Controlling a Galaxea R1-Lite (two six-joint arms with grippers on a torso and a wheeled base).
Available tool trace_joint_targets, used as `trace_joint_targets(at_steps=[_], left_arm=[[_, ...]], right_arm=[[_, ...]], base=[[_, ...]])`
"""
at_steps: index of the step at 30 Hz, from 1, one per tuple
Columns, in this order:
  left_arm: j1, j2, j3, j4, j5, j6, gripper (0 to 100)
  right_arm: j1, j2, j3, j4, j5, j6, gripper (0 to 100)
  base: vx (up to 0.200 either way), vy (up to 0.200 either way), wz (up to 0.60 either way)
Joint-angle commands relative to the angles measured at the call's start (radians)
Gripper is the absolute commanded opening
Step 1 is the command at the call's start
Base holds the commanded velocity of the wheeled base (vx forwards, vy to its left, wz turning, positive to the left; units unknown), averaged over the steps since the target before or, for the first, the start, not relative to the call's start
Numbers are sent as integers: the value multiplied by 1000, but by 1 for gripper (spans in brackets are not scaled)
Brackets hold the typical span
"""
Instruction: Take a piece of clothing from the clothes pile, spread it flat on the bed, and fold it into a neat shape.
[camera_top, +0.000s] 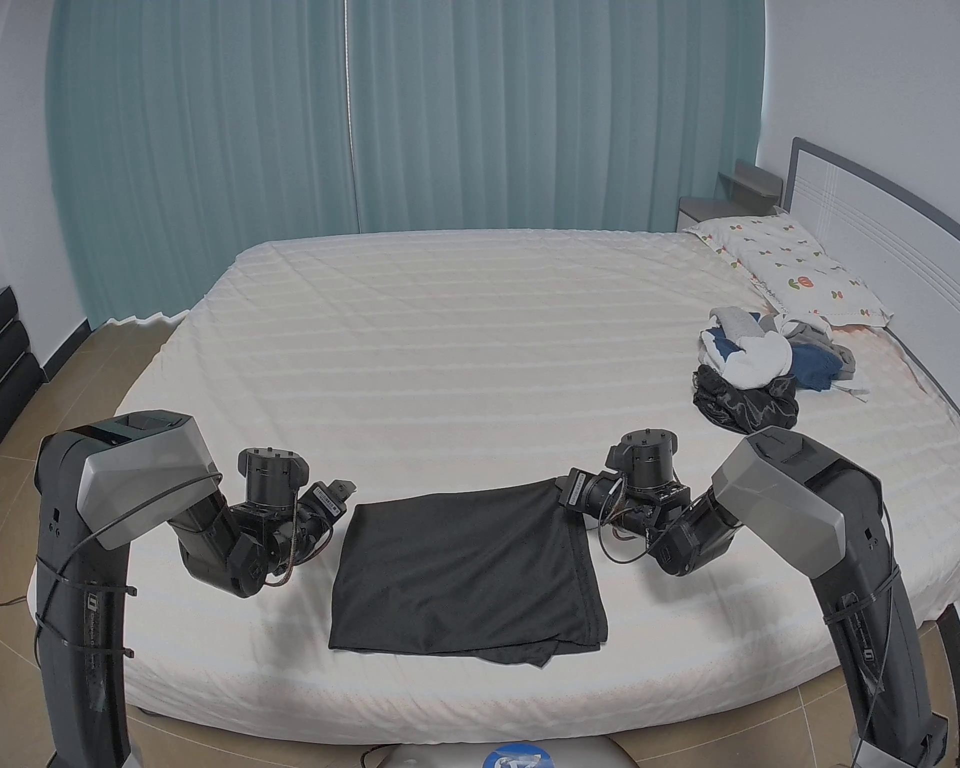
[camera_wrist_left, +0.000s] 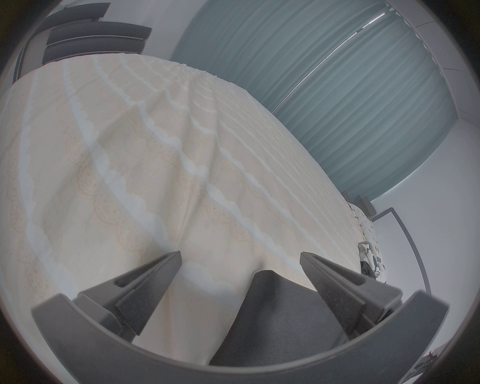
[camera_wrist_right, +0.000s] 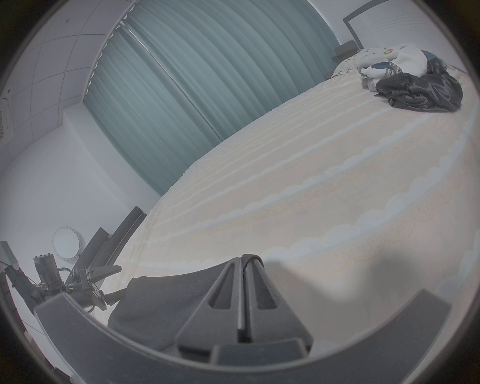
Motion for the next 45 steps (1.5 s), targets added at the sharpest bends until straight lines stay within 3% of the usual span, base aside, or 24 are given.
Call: trace_joint_targets(at_steps=[1,2,3,11,22,32,33,45], left_arm=[[-1,2,-1,-1,0,0,100],[-1,2,-1,-1,0,1,100],[-1,2,-1,-1,0,1,100],[-1,6,-38,-8,-4,6,100],[-60,55,-156,5,-18,46,100],[-70,86,-162,7,-18,72,100],[-70,87,-162,5,-18,75,0],[-60,86,-162,-7,32,75,0]], right_arm=[[0,6,-1,0,1,0,0],[0,6,-1,1,1,0,0],[0,6,1,1,1,0,100],[-13,-30,24,-12,-2,3,100],[4,-150,255,-84,2,46,100],[7,-152,286,-95,2,49,100],[6,-152,286,-95,2,49,100],[-2,-152,289,-95,2,52,100]], base=[[0,0,0],[0,0,0],[0,0,0],[0,0,0],[0,0,0],[0,0,0],[0,0,0],[0,0,0]])
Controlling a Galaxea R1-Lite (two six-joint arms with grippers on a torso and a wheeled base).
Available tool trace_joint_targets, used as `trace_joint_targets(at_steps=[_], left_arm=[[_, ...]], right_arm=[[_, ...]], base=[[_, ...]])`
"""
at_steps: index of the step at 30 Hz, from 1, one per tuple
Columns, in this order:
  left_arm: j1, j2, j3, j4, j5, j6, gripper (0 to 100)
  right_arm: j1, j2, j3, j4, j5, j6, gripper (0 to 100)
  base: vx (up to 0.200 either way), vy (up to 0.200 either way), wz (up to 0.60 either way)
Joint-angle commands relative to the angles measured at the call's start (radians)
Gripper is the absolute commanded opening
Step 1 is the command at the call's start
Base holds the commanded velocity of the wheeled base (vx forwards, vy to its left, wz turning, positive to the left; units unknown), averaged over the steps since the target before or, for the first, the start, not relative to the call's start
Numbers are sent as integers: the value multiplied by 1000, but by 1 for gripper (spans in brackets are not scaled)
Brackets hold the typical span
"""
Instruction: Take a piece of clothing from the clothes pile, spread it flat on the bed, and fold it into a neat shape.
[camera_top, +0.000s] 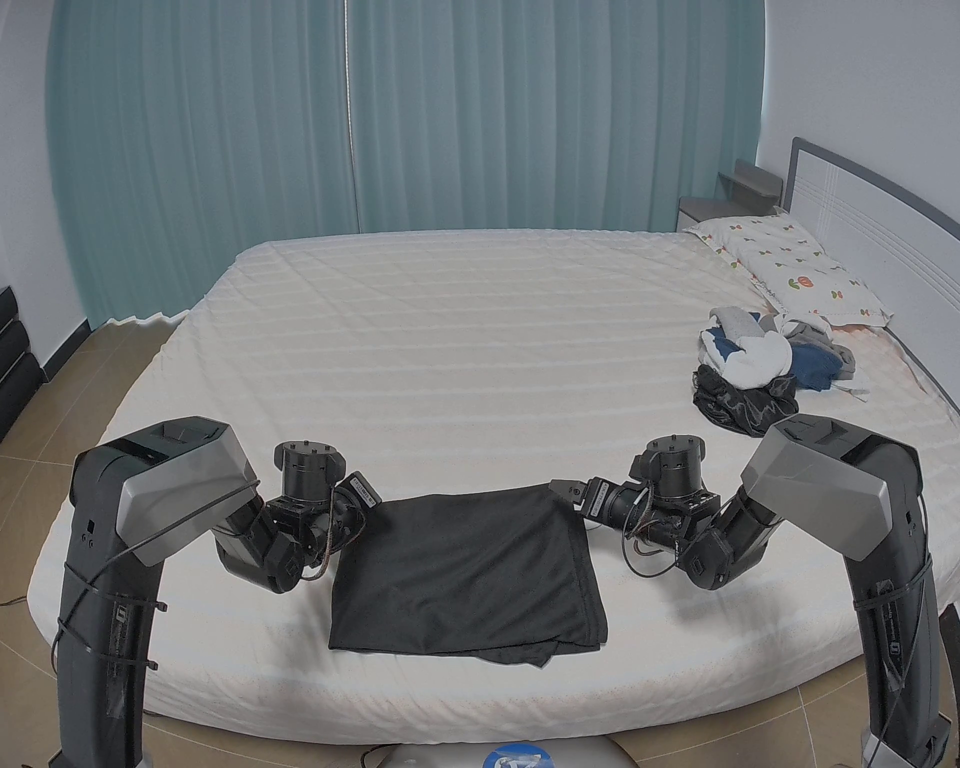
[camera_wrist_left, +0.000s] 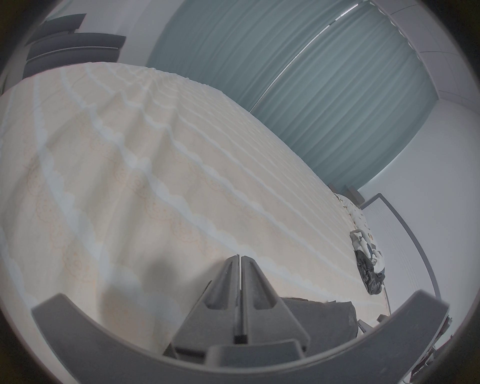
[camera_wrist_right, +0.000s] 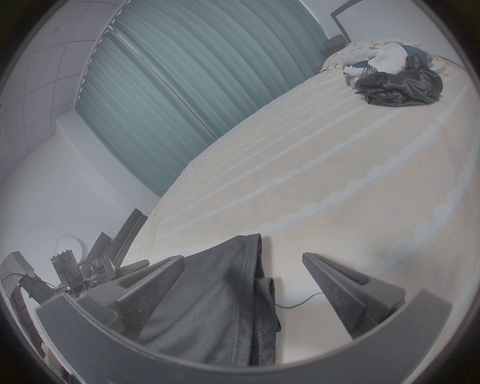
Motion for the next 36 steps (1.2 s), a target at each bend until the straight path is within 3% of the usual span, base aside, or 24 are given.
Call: trace_joint_targets(at_steps=[1,10,14,15,18,29,30,36], left_arm=[[7,3,-3,0,17,-2,0],[9,3,8,-2,32,-5,0],[7,-16,42,-3,2,-5,0],[9,-19,42,-2,-4,-5,100],[7,-22,43,-6,-47,-5,100],[-14,-20,65,-23,-75,3,100],[-16,-19,69,-23,-80,4,0],[-12,-14,59,-25,-70,4,0]], right_arm=[[-1,-1,1,0,1,0,100],[-3,-2,1,0,1,0,100],[-6,-1,5,0,1,0,100],[-6,-1,5,0,1,0,100],[-4,-1,9,0,1,1,100],[-4,1,24,-29,2,1,100],[-3,4,24,-29,2,1,100],[-3,4,24,-29,2,1,100]], base=[[0,0,0],[0,0,0],[0,0,0],[0,0,0],[0,0,0],[0,0,0],[0,0,0],[0,0,0]])
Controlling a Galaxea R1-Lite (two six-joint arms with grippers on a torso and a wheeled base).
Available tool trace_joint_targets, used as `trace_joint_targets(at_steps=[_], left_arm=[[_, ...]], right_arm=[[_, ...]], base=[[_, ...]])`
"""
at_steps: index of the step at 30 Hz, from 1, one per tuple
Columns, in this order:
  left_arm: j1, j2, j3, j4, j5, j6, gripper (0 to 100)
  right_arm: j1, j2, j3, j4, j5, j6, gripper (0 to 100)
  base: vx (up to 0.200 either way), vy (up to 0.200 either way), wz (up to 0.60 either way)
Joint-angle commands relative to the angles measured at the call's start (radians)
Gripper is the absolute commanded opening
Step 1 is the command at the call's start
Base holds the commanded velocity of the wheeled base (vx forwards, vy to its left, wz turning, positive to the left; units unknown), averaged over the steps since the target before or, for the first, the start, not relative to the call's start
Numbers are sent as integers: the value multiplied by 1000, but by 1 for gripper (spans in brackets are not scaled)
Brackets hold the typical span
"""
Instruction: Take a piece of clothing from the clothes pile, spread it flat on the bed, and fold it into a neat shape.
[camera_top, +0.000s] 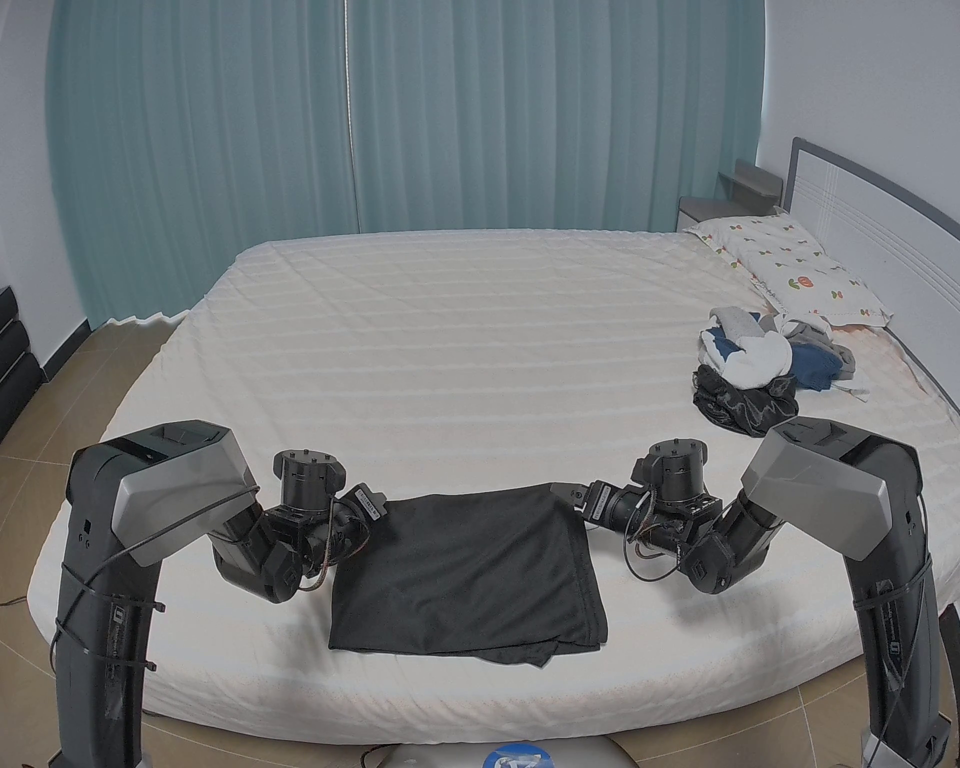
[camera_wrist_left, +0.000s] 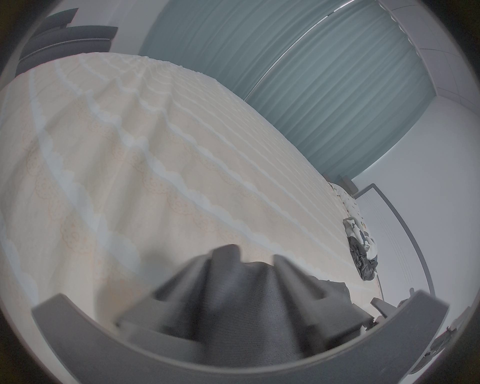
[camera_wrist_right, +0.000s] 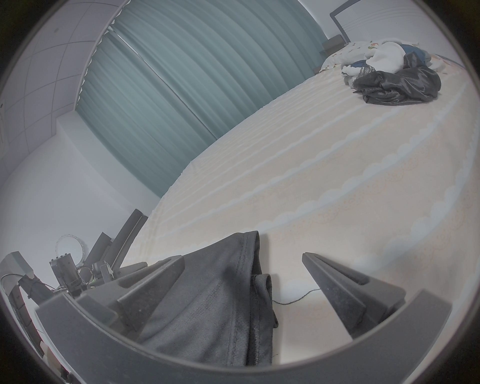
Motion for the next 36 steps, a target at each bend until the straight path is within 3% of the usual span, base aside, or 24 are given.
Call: trace_joint_targets(at_steps=[1,11,26,27,33,36], left_arm=[[2,3,-7,-1,8,0,0],[5,24,-10,-65,58,1,0],[18,21,-14,-62,58,0,0],[18,20,-11,-64,57,-2,100],[28,4,7,-65,61,-6,100],[71,-91,76,-65,58,-9,100]], right_arm=[[0,2,-2,0,0,0,100],[0,5,-8,1,0,0,100],[0,1,-5,0,0,0,100],[-1,-1,-5,0,0,3,100],[-10,-29,14,-2,-4,10,100],[-38,-105,87,-2,0,12,100]], base=[[0,0,0],[0,0,0],[0,0,0],[0,0,0],[0,0,0],[0,0,0]])
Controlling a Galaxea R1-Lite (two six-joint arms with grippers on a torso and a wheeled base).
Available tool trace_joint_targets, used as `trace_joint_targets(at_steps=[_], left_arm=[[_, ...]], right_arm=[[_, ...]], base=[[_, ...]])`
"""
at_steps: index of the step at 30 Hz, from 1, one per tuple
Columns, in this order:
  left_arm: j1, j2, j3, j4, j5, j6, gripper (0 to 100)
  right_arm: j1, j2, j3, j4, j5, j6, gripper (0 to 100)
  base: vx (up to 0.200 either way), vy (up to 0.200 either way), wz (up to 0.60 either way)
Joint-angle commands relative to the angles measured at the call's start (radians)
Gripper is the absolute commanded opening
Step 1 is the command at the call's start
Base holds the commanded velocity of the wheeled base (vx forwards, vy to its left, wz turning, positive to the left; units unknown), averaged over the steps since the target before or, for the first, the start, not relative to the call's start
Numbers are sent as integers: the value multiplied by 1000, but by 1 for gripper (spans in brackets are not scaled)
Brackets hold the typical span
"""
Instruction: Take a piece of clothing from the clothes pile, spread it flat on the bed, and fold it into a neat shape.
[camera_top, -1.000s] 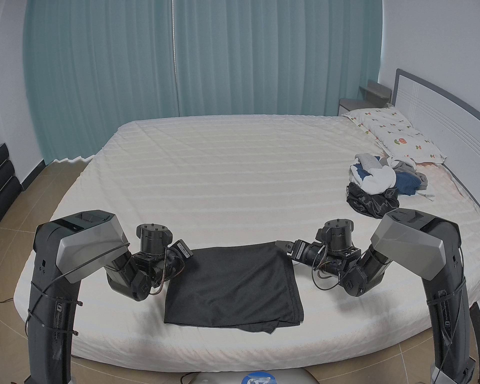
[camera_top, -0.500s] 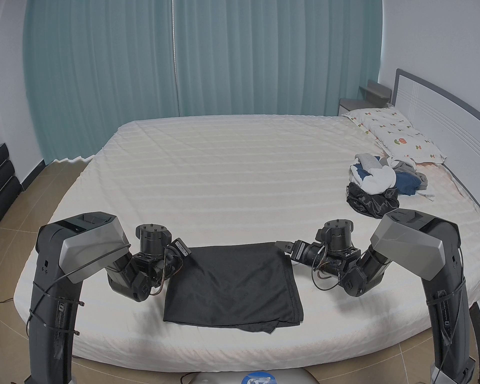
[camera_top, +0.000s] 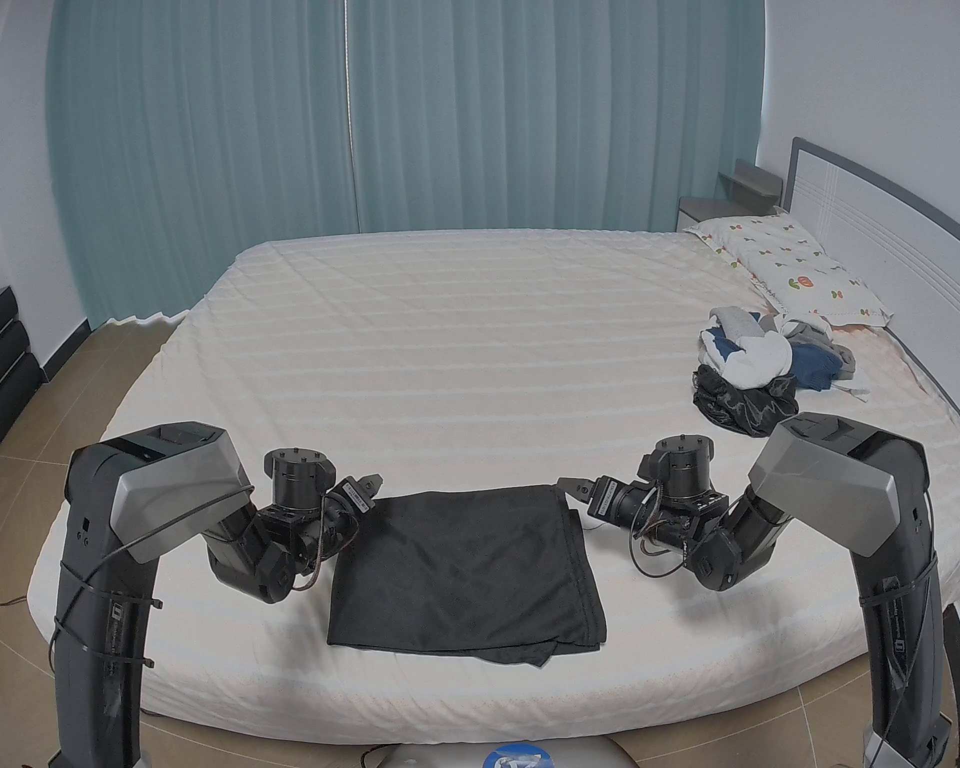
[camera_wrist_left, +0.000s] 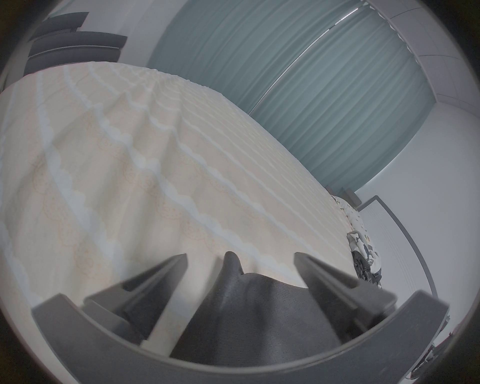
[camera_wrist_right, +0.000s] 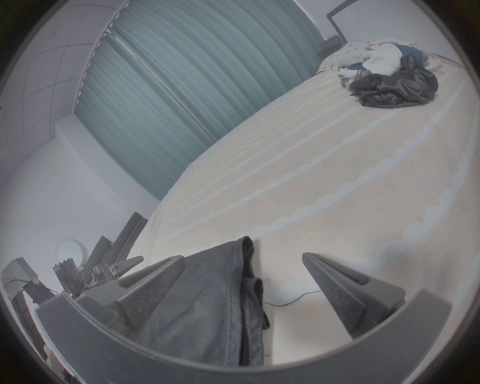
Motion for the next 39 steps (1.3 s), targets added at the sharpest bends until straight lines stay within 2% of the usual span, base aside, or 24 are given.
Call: trace_joint_targets(at_steps=[1,7,13,16,19,20,21,24,25,27,29,30,33,34,35,39], left_arm=[[51,-128,89,-1,-3,-4,100],[106,-343,178,10,-16,7,100],[105,-585,340,3,-19,79,100],[100,-764,457,0,-17,107,100],[100,-846,506,0,-16,115,100],[102,-949,564,0,-16,135,100],[102,-964,573,0,-16,138,100],[100,-1156,671,10,-12,185,100],[100,-1156,671,10,-12,185,100],[102,-1298,745,11,11,256,100],[102,-1318,756,11,17,268,100],[102,-1416,814,13,67,332,100],[103,-1533,882,19,136,443,100],[103,-1533,882,19,136,443,100],[105,-1597,917,45,165,500,100],[106,-1751,935,171,224,592,100]], right_arm=[[-39,-113,97,-2,6,3,100],[-106,-369,344,-86,8,2,100],[-140,-707,612,-108,8,-20,100],[-149,-972,758,-88,8,-50,100],[-149,-1081,818,-69,8,-78,100],[-149,-1218,883,-34,8,-133,100],[-149,-1236,891,-26,8,-141,100],[-149,-1456,959,90,6,-219,100],[-149,-1456,959,90,6,-219,100],[-158,-1638,974,256,3,-267,100],[-161,-1666,976,283,5,-274,100],[-171,-1804,974,438,5,-316,100],[-161,-1999,960,644,11,-354,100],[-161,-1999,960,644,11,-354,100],[-161,-2091,957,751,11,-397,100],[-177,-2229,965,895,10,-488,100]], base=[[0,0,0],[0,0,0],[0,0,0],[0,0,0],[0,0,0],[0,0,0],[0,0,0],[0,0,0],[0,0,0],[0,0,0],[0,0,0],[0,0,0],[0,0,0],[0,0,0],[0,0,0],[0,0,0]])
